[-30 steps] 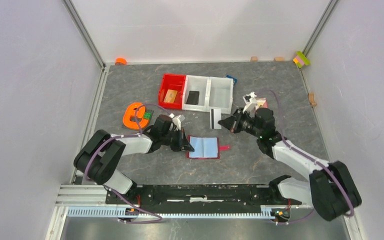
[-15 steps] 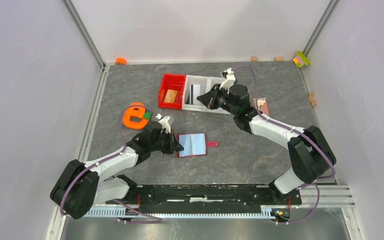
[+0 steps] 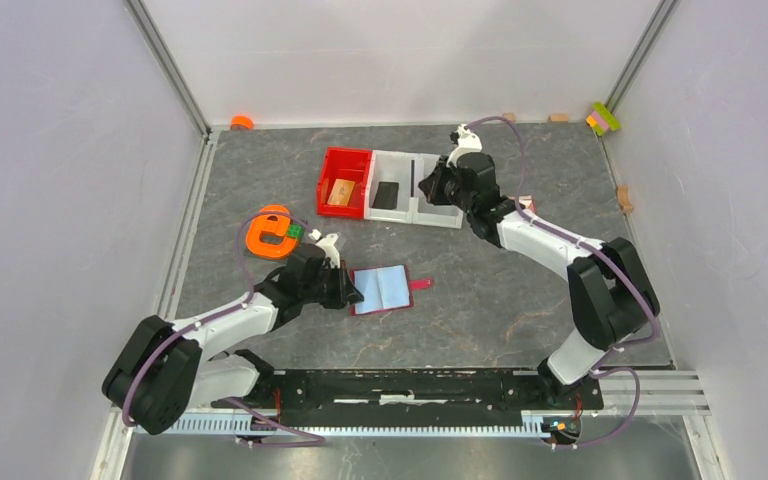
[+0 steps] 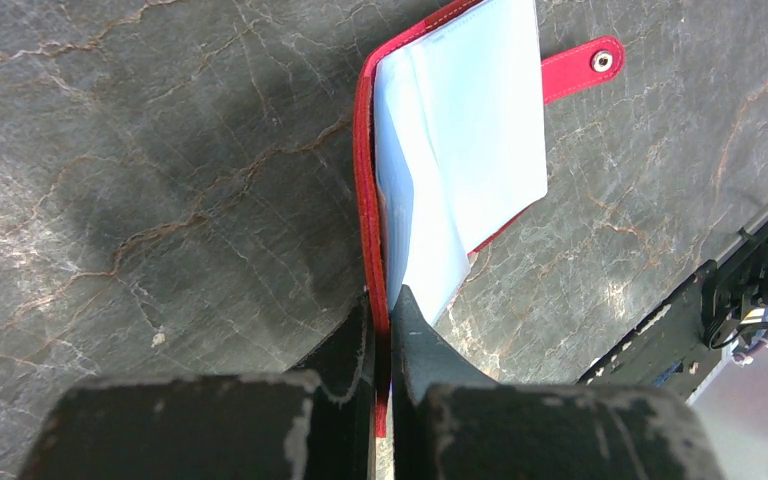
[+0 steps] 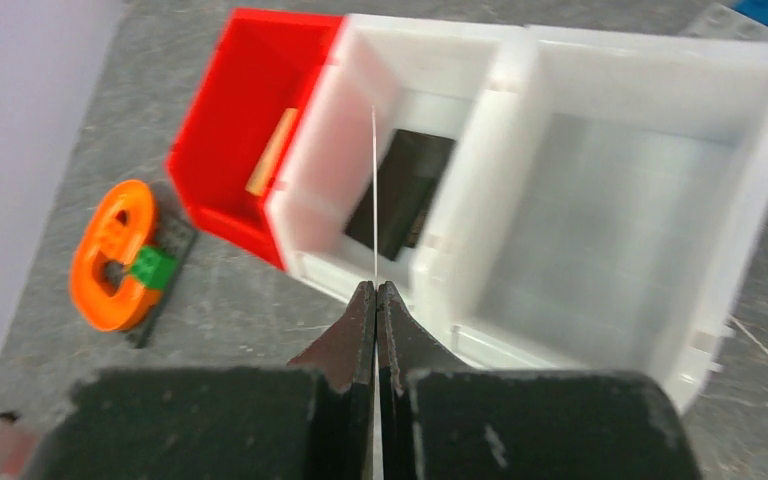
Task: Take the credit cards out of the card holder
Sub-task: Place the credit card in the storage box.
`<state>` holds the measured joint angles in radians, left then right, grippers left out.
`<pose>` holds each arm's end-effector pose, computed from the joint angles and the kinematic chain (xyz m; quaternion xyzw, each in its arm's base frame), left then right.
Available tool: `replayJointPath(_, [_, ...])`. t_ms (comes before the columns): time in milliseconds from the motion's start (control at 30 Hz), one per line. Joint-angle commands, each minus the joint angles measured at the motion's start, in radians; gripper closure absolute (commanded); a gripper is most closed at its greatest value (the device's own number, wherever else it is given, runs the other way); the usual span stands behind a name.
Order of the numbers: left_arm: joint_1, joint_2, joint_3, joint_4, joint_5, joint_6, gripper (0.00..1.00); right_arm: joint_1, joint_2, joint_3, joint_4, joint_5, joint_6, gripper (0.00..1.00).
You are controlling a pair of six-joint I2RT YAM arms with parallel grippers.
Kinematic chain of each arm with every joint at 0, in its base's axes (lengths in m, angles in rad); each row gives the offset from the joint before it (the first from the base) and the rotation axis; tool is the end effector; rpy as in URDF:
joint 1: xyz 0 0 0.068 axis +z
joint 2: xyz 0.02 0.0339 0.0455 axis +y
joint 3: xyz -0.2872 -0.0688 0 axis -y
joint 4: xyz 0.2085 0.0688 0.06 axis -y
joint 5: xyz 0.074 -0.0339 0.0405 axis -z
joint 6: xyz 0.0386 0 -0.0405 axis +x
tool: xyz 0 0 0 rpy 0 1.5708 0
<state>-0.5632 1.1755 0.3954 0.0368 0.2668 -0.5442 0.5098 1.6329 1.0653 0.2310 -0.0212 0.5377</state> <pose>0.1482 -0.1056 0.1993 0.0621 0.9069 -0.3131 0.2749 0.3070 0.1726 0.3015 0.0052 0.8155 0.2969 0.4967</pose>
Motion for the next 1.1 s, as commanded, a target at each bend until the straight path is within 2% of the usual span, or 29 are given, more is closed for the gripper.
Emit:
replayJointPath(0, [-0.001,-0.017,0.013,0.025,0.001,0.045,0.97,-0.023,0.034,0.038,-0.04,0.077,-0.03,1.0])
replayJointPath(233, [-0.002,-0.036,0.002,0.044,0.01,0.046,0.97,-0.045,0.103,0.06,-0.074,0.185,0.013,1.0])
replayJointPath(367, [-0.001,-0.03,0.002,0.048,0.012,0.044,0.97,-0.048,0.174,0.137,-0.128,0.223,0.011,1.0])
replayJointPath(567, [-0.001,-0.012,0.008,0.048,0.025,0.045,0.97,-0.051,0.268,0.222,-0.156,0.171,-0.008,0.98])
replayJointPath(667, [-0.001,-0.016,0.008,0.048,0.022,0.046,0.97,-0.058,0.282,0.217,-0.153,0.172,0.018,0.9])
replayJointPath(700, [-0.002,-0.018,0.008,0.046,0.023,0.048,0.97,-0.063,0.286,0.215,-0.151,0.17,0.028,0.83])
replayJointPath(767, [-0.001,-0.021,0.008,0.046,0.023,0.048,0.96,-0.067,0.294,0.223,-0.164,0.167,0.034,0.54])
replayJointPath(800, [-0.001,-0.022,0.008,0.046,0.023,0.047,0.96,-0.067,0.298,0.23,-0.177,0.169,0.026,0.45])
replayJointPath(867, [-0.002,-0.021,0.008,0.046,0.023,0.048,0.96,-0.067,0.296,0.24,-0.19,0.163,0.0,0.41])
replayJointPath(1067, [-0.002,-0.004,0.012,0.049,0.03,0.048,0.95,-0.054,0.19,0.181,-0.189,0.157,-0.096,0.4])
